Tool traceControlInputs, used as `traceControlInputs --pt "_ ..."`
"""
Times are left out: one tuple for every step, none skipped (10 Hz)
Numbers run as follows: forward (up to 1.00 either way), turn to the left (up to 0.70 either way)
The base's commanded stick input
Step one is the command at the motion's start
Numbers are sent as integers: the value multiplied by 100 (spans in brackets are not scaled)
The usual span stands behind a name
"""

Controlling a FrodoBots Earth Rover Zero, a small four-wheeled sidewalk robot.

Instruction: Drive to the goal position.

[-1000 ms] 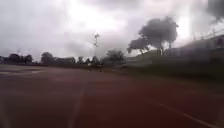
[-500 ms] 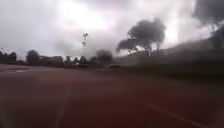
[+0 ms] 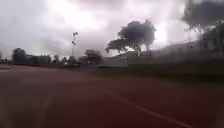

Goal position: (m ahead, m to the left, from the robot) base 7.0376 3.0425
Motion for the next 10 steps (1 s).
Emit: traceControlInputs --pt "50 0" --pt "50 0" --pt "50 0" --pt "50 0" --pt "50 0" --pt "50 0" --pt "50 0" --pt "50 0" --pt "50 0" --pt "50 0"
